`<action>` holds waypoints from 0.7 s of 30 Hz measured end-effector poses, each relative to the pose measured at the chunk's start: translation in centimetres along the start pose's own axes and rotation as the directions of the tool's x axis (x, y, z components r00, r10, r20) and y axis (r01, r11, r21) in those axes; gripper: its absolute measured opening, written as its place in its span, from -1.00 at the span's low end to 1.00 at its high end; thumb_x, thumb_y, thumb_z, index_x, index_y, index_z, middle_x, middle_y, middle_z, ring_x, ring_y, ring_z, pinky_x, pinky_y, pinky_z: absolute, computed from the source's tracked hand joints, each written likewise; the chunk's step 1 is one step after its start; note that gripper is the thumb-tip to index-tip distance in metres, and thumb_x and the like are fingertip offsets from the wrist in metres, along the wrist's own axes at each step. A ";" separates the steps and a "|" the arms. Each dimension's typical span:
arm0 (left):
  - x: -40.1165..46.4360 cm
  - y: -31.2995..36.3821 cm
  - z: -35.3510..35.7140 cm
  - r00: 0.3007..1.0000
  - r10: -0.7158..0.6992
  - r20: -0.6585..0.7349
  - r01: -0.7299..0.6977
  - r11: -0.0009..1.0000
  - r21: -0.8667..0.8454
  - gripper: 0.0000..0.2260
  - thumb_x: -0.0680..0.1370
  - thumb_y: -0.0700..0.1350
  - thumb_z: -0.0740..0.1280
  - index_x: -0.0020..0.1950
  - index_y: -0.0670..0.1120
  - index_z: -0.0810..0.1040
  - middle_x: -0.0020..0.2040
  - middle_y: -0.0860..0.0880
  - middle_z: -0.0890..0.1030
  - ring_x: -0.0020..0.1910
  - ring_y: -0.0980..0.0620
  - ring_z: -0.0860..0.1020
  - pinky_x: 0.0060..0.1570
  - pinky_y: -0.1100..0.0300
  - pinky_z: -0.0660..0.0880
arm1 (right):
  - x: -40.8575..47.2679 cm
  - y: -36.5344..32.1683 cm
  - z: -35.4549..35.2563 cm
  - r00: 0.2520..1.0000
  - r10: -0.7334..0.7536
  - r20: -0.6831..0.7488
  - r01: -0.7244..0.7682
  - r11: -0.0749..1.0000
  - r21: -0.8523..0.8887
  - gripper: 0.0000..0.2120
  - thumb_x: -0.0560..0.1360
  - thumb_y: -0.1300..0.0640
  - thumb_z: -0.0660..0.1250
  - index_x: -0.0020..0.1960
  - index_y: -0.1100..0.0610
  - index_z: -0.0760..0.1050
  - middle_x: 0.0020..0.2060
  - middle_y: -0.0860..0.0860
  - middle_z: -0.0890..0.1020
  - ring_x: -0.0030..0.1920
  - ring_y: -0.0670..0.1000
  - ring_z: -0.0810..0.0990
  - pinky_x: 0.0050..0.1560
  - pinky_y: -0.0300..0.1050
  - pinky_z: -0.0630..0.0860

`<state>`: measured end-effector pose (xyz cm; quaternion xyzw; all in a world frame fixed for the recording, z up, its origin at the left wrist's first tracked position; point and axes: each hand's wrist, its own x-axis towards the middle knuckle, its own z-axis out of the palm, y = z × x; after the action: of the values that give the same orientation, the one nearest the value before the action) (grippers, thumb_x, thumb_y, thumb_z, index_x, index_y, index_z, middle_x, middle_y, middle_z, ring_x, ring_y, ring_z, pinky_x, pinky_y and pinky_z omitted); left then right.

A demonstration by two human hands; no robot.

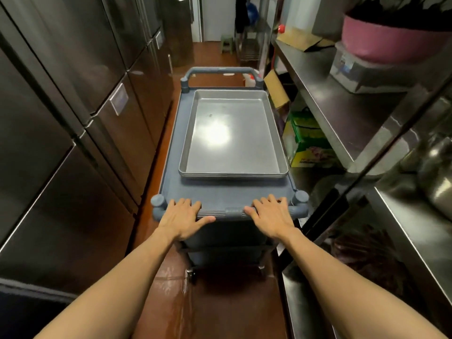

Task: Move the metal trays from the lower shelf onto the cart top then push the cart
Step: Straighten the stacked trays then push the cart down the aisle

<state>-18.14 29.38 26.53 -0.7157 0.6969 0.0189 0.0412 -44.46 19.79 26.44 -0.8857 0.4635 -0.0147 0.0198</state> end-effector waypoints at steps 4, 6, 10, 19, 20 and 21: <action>5.5 -2.4 -0.9 0.998 -0.027 0.061 0.028 0.999 -0.017 -0.18 0.36 0.56 -0.28 0.09 0.02 0.46 0.02 -0.11 0.58 0.06 -0.13 0.51 0.17 -0.13 0.34 | 5.9 0.9 -0.2 1.000 -0.006 0.013 0.006 0.999 0.047 -0.48 0.56 -0.25 -0.12 -0.04 0.01 0.52 -0.07 0.03 0.63 -0.01 0.08 0.45 -0.05 0.10 0.22; 8.4 -3.5 -1.2 0.996 -0.034 0.076 0.036 0.999 -0.020 -0.17 0.34 0.56 -0.29 0.10 0.02 0.46 0.03 -0.11 0.57 0.08 -0.13 0.50 0.17 -0.14 0.34 | 9.0 1.6 -0.3 1.000 -0.009 0.023 0.007 0.998 0.055 -0.49 0.56 -0.25 -0.11 -0.05 0.02 0.52 -0.06 0.04 0.64 0.00 0.09 0.45 -0.03 0.12 0.22; 14.9 -5.7 -1.9 0.996 -0.040 0.081 0.042 0.999 -0.024 -0.21 0.38 0.55 -0.23 0.13 0.02 0.46 0.06 -0.10 0.58 0.08 -0.11 0.51 0.17 -0.11 0.34 | 16.0 3.2 -0.4 0.999 0.000 0.045 -0.003 0.998 0.059 -0.45 0.55 -0.28 -0.15 -0.03 0.01 0.52 -0.03 0.04 0.64 0.04 0.09 0.46 0.02 0.16 0.23; 31.5 -12.8 -2.8 0.999 -0.023 0.037 0.024 0.999 -0.024 -0.16 0.35 0.56 -0.29 0.11 0.01 0.47 0.05 -0.11 0.59 0.10 -0.13 0.50 0.12 -0.11 0.33 | 33.9 6.4 -0.3 0.997 0.045 0.056 -0.047 0.998 0.036 -0.37 0.49 -0.33 -0.23 -0.03 0.00 0.50 -0.02 0.02 0.64 0.06 0.10 0.45 0.00 0.11 0.21; 33.7 -13.8 -2.9 0.999 -0.023 0.045 0.024 0.999 -0.029 -0.14 0.34 0.56 -0.31 0.11 0.01 0.47 0.05 -0.11 0.59 0.10 -0.13 0.50 0.12 -0.11 0.33 | 36.1 6.7 -0.3 0.996 0.054 0.064 -0.057 0.997 0.045 -0.36 0.49 -0.34 -0.24 -0.03 0.00 0.50 -0.01 0.02 0.64 0.06 0.11 0.45 -0.01 0.11 0.21; 35.5 -14.6 -2.9 0.999 -0.025 0.046 0.027 0.999 -0.034 -0.14 0.33 0.56 -0.31 0.11 0.02 0.47 0.05 -0.10 0.59 0.10 -0.12 0.50 0.12 -0.11 0.33 | 37.9 6.9 -0.3 0.996 0.061 0.063 -0.065 0.996 0.054 -0.35 0.48 -0.34 -0.25 -0.02 0.00 0.50 -0.01 0.02 0.64 0.06 0.11 0.45 -0.01 0.11 0.21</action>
<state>-2.64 -5.91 26.88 -0.7247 0.6860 0.0468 0.0447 -28.54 -15.34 26.73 -0.8698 0.4898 0.0001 0.0590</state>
